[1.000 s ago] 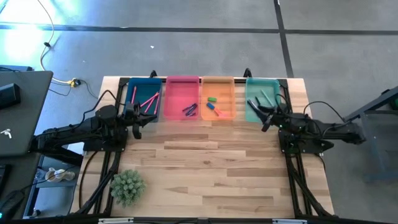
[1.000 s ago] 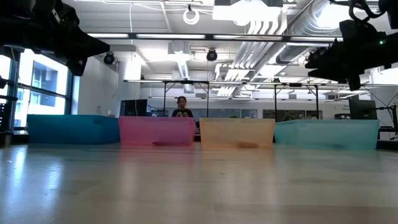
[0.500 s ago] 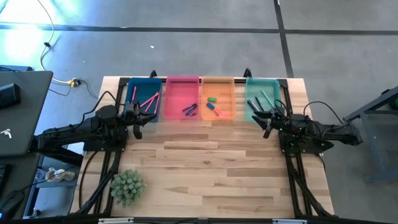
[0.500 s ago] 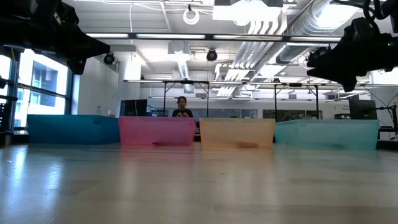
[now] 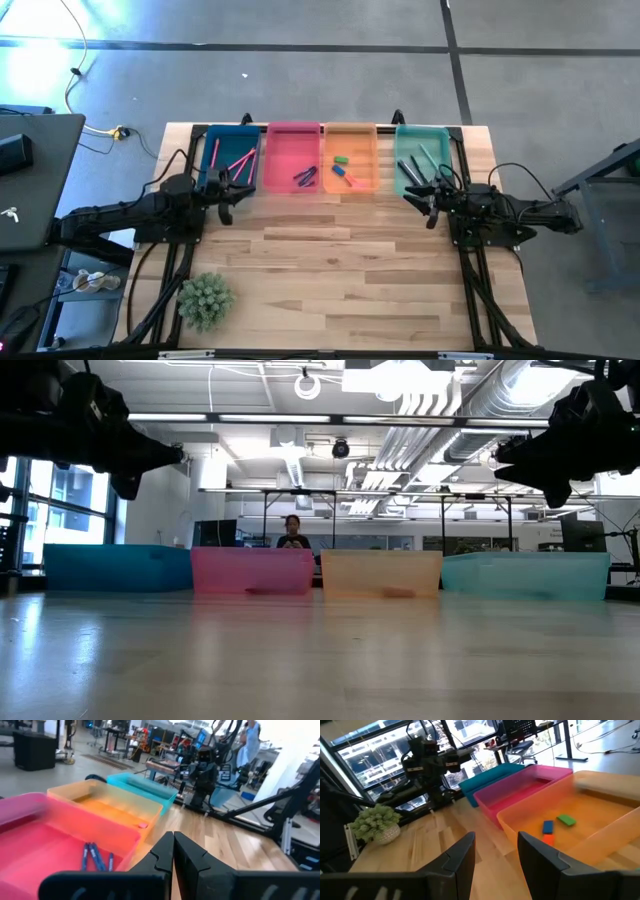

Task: Sort crayons/erasers/pens/pencils in bins
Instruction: Return to Home Position

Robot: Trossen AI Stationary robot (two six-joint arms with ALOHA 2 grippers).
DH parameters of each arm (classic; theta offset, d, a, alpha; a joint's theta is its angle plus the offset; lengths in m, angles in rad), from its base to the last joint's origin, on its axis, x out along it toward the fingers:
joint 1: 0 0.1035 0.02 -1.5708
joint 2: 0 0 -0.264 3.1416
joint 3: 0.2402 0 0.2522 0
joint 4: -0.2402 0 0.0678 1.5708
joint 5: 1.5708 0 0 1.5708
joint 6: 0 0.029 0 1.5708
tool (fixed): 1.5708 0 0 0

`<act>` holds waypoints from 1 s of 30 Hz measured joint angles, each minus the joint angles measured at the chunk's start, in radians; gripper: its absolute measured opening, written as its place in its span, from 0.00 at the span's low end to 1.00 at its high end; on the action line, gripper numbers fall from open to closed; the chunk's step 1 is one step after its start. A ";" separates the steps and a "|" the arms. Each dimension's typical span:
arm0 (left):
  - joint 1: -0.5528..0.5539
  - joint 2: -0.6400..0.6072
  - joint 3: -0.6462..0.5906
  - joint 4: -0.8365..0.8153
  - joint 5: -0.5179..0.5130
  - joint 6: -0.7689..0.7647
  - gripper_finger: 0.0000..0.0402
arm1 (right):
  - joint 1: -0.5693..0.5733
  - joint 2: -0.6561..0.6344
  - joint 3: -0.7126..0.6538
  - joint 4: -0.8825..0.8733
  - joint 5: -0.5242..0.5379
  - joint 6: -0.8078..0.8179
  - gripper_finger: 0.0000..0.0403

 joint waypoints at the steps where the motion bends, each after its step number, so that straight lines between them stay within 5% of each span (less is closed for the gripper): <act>1: 0.000 0.000 -0.008 0.018 0.008 0.000 0.00 | 0.000 0.000 0.000 -0.001 -0.001 0.004 0.35; 30: 0.000 0.000 -0.025 0.013 0.026 -0.021 0.00 | 0.000 0.000 0.000 -0.005 -0.023 -0.029 0.35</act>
